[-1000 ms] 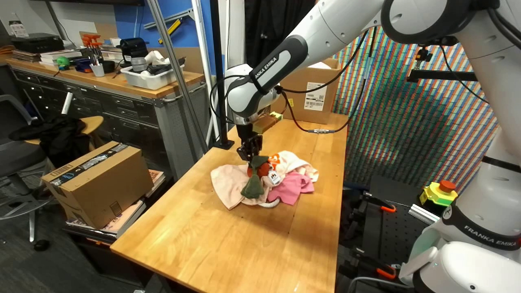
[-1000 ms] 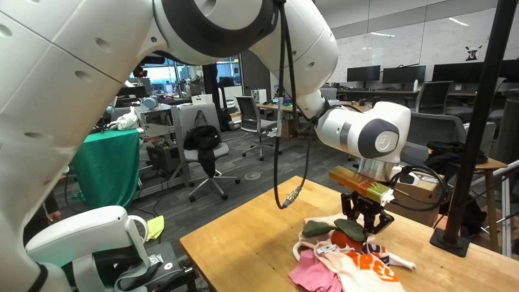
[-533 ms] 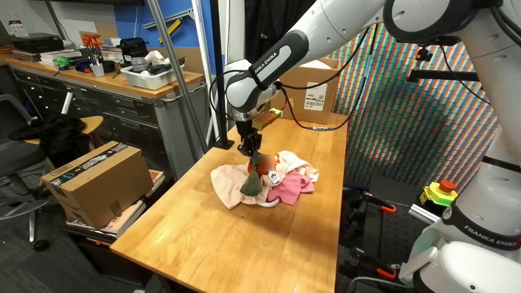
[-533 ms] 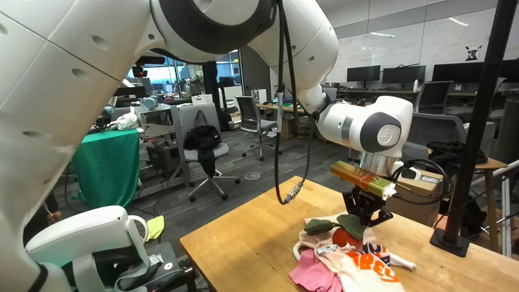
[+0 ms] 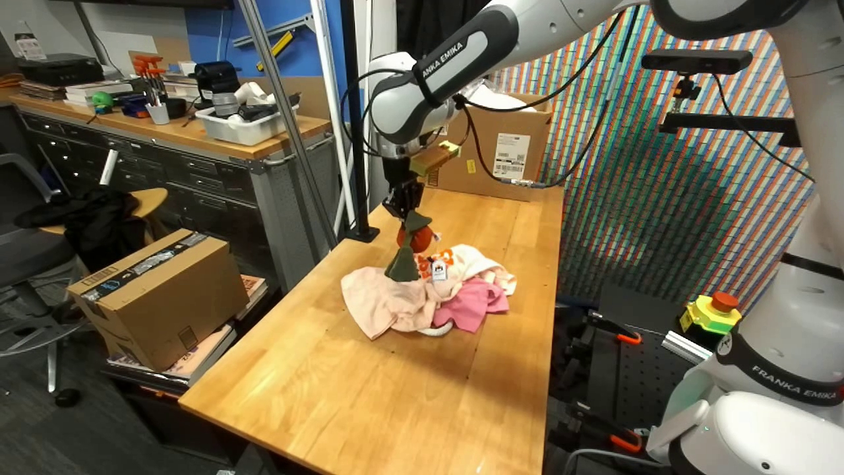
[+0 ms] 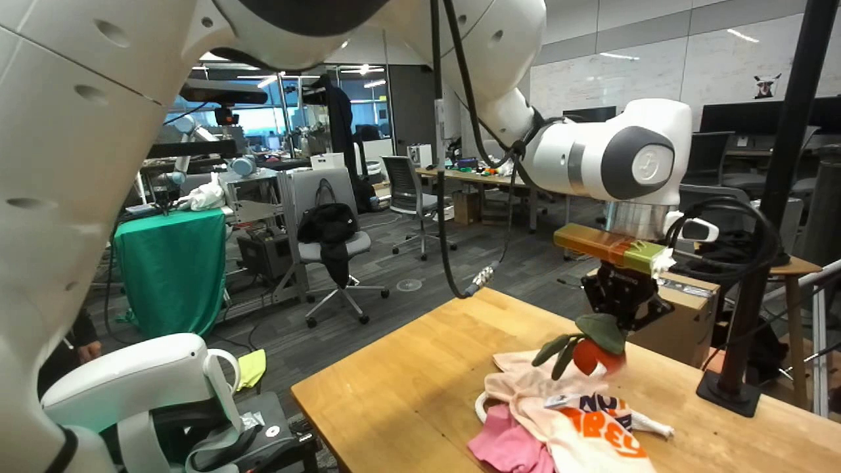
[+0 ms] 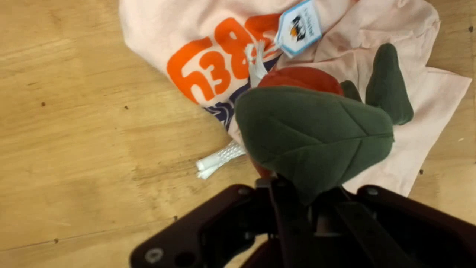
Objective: Move the radish to the right, move the pink and peach shirts to the right, move the peach shirt to the left
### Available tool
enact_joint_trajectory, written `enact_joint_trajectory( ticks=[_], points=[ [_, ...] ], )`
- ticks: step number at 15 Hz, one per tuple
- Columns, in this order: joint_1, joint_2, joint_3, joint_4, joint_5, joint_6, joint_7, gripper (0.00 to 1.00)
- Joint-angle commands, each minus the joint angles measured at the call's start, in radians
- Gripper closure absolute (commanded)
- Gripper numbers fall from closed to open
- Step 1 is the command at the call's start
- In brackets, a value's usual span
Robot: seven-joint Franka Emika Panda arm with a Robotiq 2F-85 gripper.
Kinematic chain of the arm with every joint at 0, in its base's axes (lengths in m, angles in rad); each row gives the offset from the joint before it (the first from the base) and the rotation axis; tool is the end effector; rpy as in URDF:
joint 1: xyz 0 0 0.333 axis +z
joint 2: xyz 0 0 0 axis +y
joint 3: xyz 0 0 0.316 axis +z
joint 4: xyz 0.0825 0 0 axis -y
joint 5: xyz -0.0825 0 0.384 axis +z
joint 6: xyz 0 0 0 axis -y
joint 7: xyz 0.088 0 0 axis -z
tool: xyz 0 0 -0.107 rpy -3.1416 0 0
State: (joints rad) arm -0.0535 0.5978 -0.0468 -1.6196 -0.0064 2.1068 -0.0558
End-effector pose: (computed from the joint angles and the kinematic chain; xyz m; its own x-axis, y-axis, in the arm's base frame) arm 0.6749 -0.0645 0.2666 0.9931 -0.0355 -0.1115 -0.0328 -0.9991 0.0253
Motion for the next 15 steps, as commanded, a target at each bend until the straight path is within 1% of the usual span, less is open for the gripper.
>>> enact_joint_trajectory(
  ticks=[1, 4, 9, 13, 15],
  points=[
    [-0.006, -0.077, -0.029, -0.002, -0.036, 0.007, 0.029, 0.91],
    [-0.014, -0.091, -0.052, 0.04, -0.061, 0.015, 0.034, 0.91],
    [-0.043, -0.029, -0.086, 0.174, -0.085, 0.045, 0.054, 0.91],
    [-0.086, 0.055, -0.108, 0.324, -0.078, -0.003, 0.066, 0.92],
    [-0.111, 0.106, -0.114, 0.419, -0.07, -0.045, 0.072, 0.92]
  ],
)
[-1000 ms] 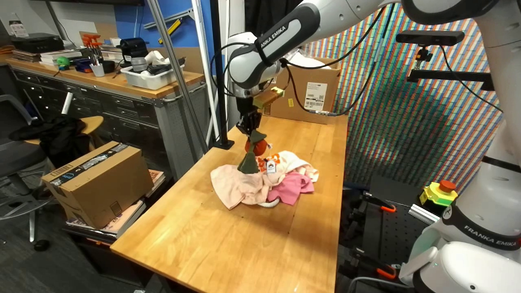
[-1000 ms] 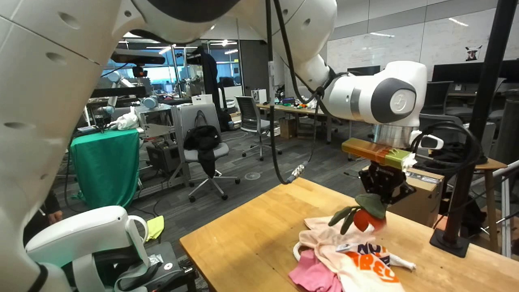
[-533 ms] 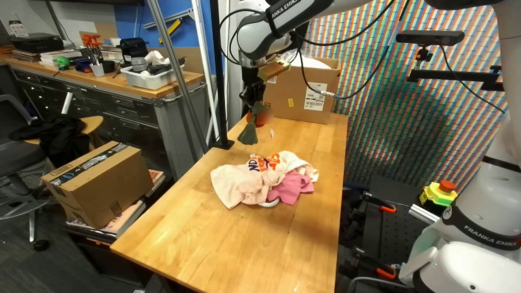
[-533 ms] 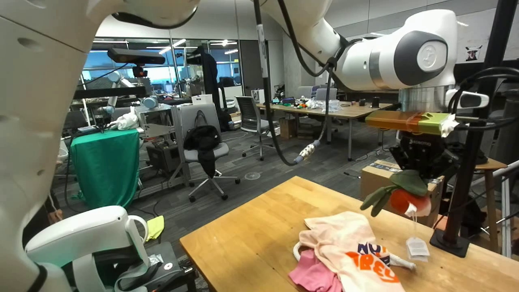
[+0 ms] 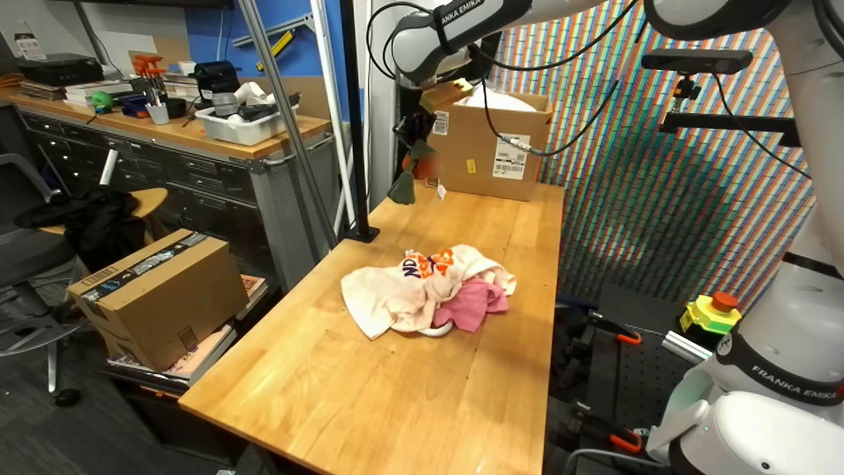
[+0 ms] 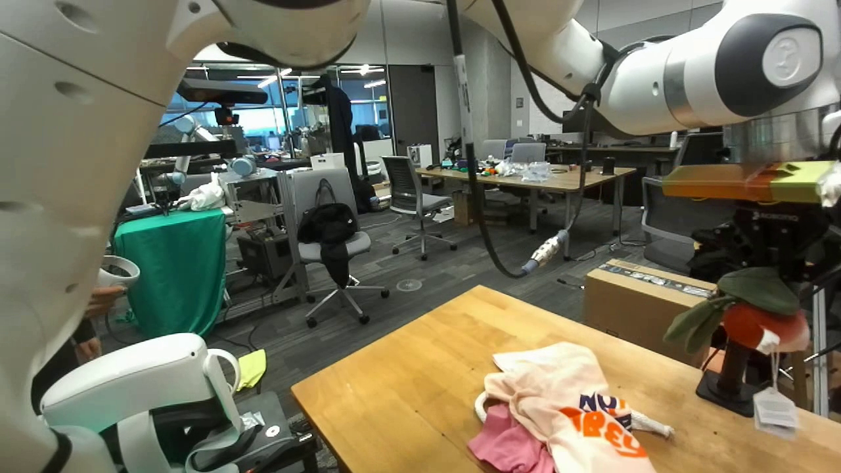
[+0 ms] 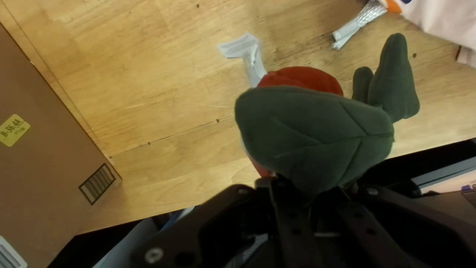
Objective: Move the radish to the right, move the pink and peach shirts to the right, move the peach shirt to the left
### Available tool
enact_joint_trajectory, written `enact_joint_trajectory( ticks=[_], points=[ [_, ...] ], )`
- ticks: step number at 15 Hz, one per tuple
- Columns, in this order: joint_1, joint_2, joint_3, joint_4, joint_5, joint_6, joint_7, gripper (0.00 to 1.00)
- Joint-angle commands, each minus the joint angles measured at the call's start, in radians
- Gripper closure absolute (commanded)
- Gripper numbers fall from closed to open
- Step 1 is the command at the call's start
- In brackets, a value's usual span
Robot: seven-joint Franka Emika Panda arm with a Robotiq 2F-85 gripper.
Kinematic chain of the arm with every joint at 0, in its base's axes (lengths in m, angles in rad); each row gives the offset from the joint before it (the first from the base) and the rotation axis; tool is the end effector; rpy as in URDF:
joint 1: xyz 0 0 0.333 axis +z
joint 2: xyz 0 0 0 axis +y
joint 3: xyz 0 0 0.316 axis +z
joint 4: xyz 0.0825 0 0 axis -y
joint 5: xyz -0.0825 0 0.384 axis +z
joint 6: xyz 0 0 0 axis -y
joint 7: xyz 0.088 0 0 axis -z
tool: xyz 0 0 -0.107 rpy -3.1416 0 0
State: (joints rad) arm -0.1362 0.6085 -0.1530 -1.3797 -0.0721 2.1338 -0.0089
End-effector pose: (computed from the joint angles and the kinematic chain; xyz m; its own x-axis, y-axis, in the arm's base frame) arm 0.7103 -0.1899 0.3760 0.9696 -0.1979 0.1440 -0.2194 -0.9634 0.1539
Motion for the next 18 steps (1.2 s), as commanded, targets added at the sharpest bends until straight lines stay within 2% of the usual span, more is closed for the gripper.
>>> enact_joint_trajectory(
  ticks=[1, 8, 14, 15, 16, 18],
  points=[
    [-0.038, 0.122, -0.014, 0.227, -0.007, -0.093, 0.033, 0.92],
    [-0.113, 0.284, -0.025, 0.523, -0.003, -0.196, 0.05, 0.92],
    [-0.163, 0.414, -0.076, 0.75, -0.01, -0.178, 0.123, 0.92],
    [-0.171, 0.412, -0.068, 0.748, -0.017, -0.174, 0.123, 0.67],
    [-0.175, 0.425, -0.071, 0.769, -0.018, -0.177, 0.13, 0.66],
    [-0.182, 0.446, -0.071, 0.799, -0.025, -0.193, 0.119, 0.52]
  ],
)
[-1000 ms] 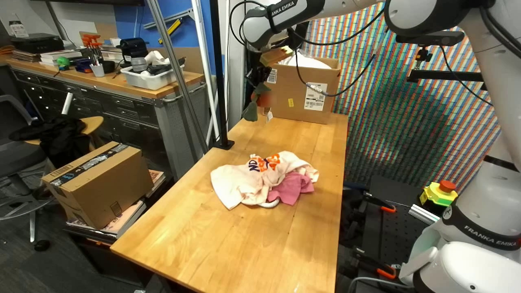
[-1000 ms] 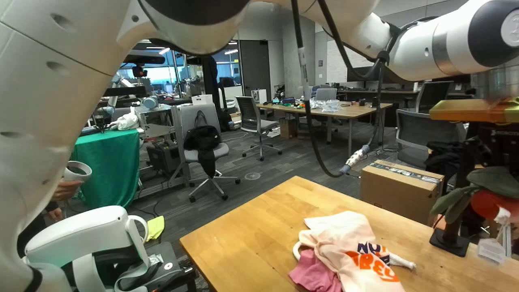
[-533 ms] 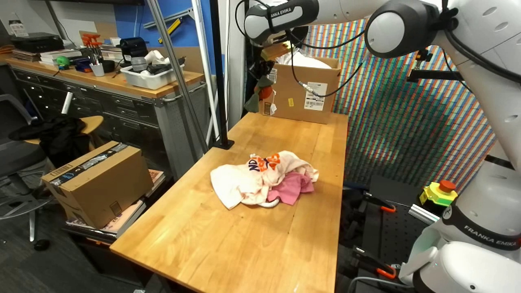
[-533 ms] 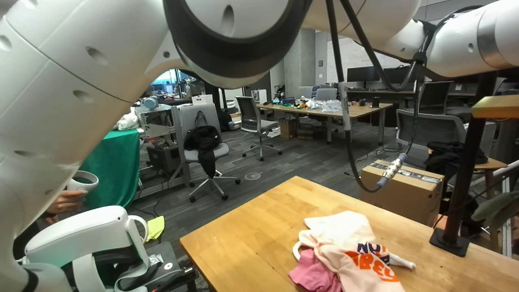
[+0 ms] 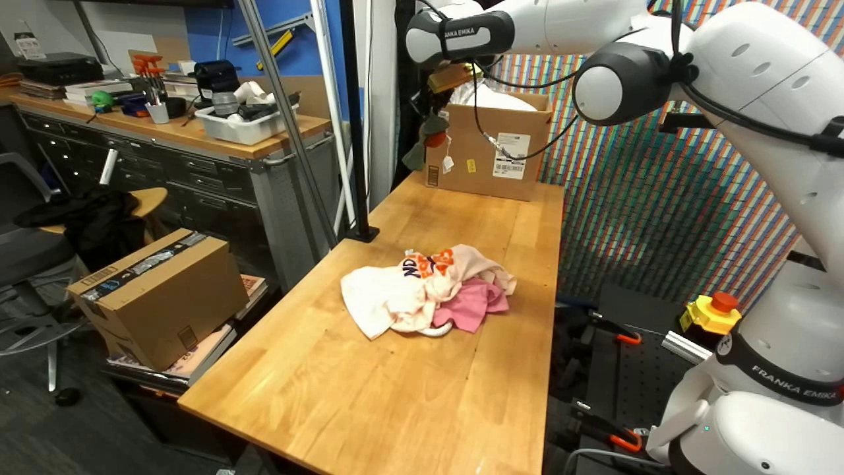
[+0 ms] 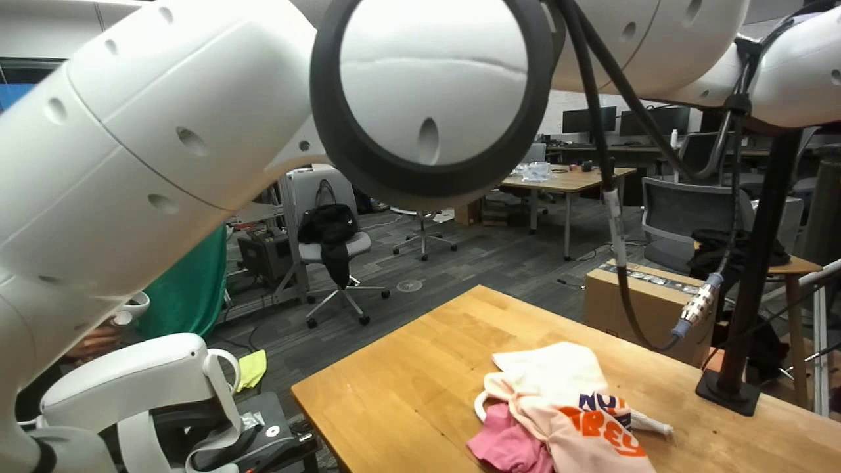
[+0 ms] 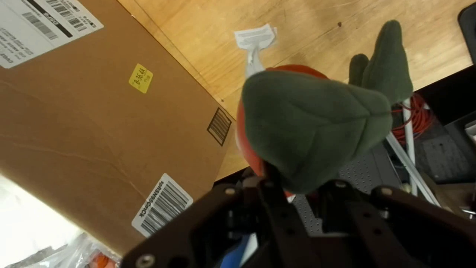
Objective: Move the radish to the right, move the pink and peach shirts to the right, move the peach shirt to the left
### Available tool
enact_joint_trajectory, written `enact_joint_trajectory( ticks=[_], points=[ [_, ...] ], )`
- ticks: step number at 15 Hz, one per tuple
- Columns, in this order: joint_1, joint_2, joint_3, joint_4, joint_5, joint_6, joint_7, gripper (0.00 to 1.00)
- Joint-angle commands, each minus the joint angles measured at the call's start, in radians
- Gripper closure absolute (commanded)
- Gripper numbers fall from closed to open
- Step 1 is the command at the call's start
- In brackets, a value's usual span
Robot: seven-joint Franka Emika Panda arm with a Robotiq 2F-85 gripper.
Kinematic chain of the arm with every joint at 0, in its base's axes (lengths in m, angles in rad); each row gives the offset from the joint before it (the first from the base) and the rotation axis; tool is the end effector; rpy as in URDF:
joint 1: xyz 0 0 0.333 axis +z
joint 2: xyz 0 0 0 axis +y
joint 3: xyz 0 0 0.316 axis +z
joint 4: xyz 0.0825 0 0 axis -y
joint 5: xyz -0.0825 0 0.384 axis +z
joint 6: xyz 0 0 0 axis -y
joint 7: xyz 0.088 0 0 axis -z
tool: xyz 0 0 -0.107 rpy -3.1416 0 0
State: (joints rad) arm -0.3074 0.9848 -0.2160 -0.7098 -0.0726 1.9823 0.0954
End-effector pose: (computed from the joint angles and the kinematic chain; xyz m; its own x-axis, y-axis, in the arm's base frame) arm 0.7442 -0.3305 0.4045 0.8613 -0.4060 0.3057 -0.4789 -0.8496 0.2209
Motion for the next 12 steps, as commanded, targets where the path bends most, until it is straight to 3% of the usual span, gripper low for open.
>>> enact_joint_trajectory(
  ticks=[1, 7, 12],
  points=[
    [-0.014, 0.081, -0.008, 0.144, -0.027, -0.044, 0.014, 0.45],
    [0.007, 0.034, 0.027, 0.081, 0.009, -0.146, -0.057, 0.01],
    [0.026, -0.028, 0.135, 0.006, 0.075, -0.324, -0.191, 0.0]
  ],
)
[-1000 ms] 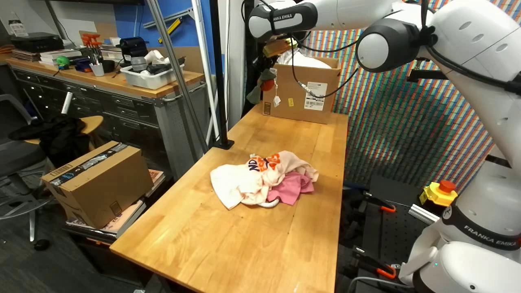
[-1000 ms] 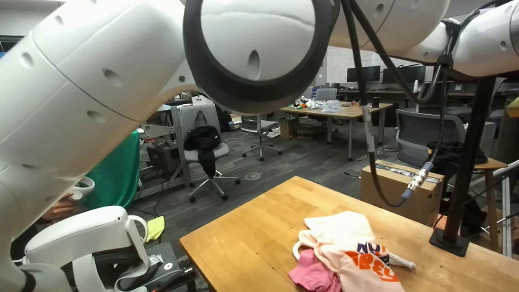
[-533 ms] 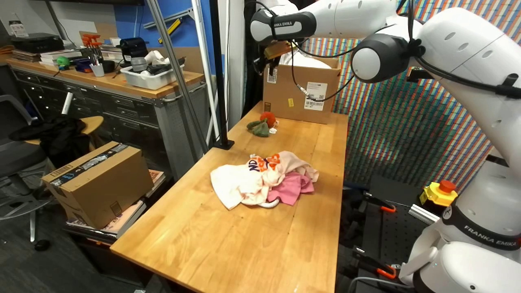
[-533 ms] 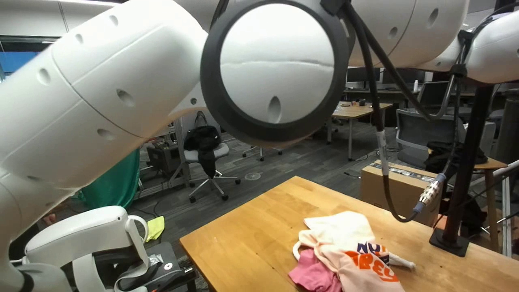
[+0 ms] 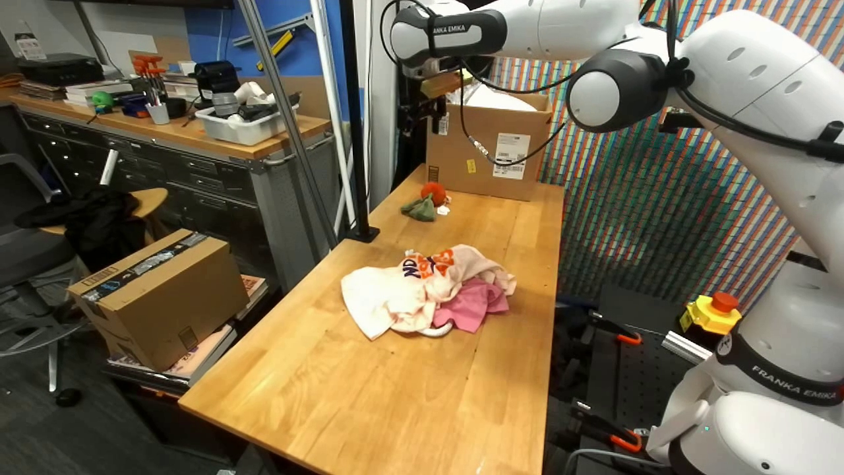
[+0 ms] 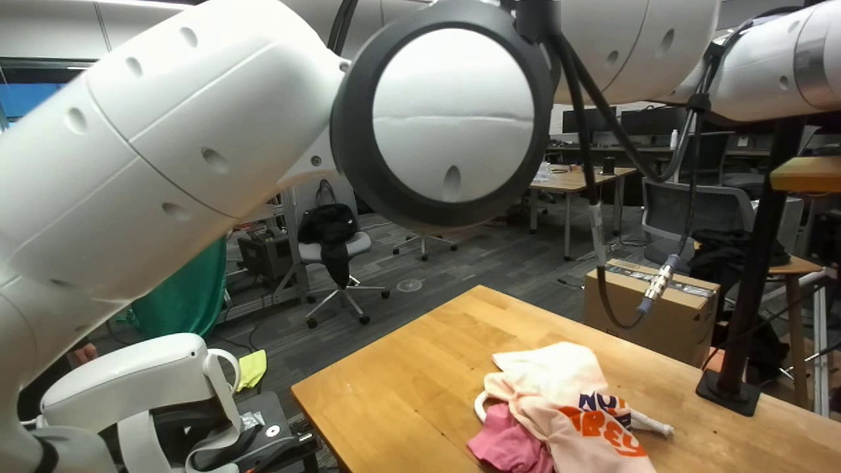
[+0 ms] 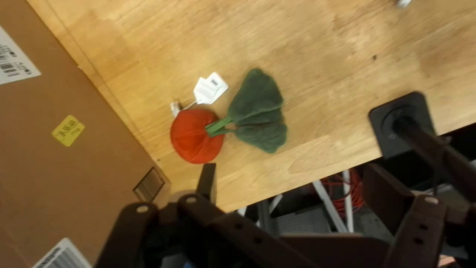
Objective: Move the radish to the right, move the pink and peach shirts to the right, move the peach shirt to the left
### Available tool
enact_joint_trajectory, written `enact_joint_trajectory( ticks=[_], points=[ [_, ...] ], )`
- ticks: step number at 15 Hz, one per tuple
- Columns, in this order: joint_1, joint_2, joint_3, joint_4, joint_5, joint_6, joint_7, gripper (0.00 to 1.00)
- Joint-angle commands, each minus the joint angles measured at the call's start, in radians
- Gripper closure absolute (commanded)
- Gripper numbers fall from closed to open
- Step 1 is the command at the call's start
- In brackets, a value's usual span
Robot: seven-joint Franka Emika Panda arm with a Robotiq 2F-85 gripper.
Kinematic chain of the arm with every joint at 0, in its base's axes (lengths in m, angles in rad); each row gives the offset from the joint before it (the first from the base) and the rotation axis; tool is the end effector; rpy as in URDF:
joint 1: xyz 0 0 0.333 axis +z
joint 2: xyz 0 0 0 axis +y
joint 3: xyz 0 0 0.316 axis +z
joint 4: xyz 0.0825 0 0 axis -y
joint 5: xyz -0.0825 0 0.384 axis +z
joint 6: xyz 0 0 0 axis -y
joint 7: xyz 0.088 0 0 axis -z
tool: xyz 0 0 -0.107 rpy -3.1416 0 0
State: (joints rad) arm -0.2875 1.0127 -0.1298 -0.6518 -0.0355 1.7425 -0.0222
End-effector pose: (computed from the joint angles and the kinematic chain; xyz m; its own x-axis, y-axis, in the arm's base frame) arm 0.7482 -0.2766 0.3799 0.9466 -0.3131 0.0772 -0.3214 -0.9355 0.1466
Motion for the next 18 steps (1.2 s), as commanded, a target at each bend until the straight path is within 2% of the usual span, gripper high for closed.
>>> enact_joint_trajectory(
  ticks=[1, 3, 5, 8, 11, 15, 18],
  points=[
    [0.009, -0.062, 0.068, -0.068, 0.05, -0.109, -0.095, 0.0],
    [0.016, -0.08, 0.101, -0.105, 0.061, -0.158, -0.147, 0.0],
    [0.023, -0.1, 0.128, -0.166, 0.061, -0.159, -0.223, 0.0],
    [0.031, -0.152, 0.171, -0.301, 0.052, -0.103, -0.345, 0.0],
    [0.042, -0.206, 0.2, -0.45, 0.048, 0.022, -0.405, 0.0],
    [0.059, -0.253, 0.217, -0.641, 0.066, 0.252, -0.328, 0.0],
    [0.091, -0.297, 0.188, -0.784, 0.084, 0.4, -0.273, 0.0]
  ],
)
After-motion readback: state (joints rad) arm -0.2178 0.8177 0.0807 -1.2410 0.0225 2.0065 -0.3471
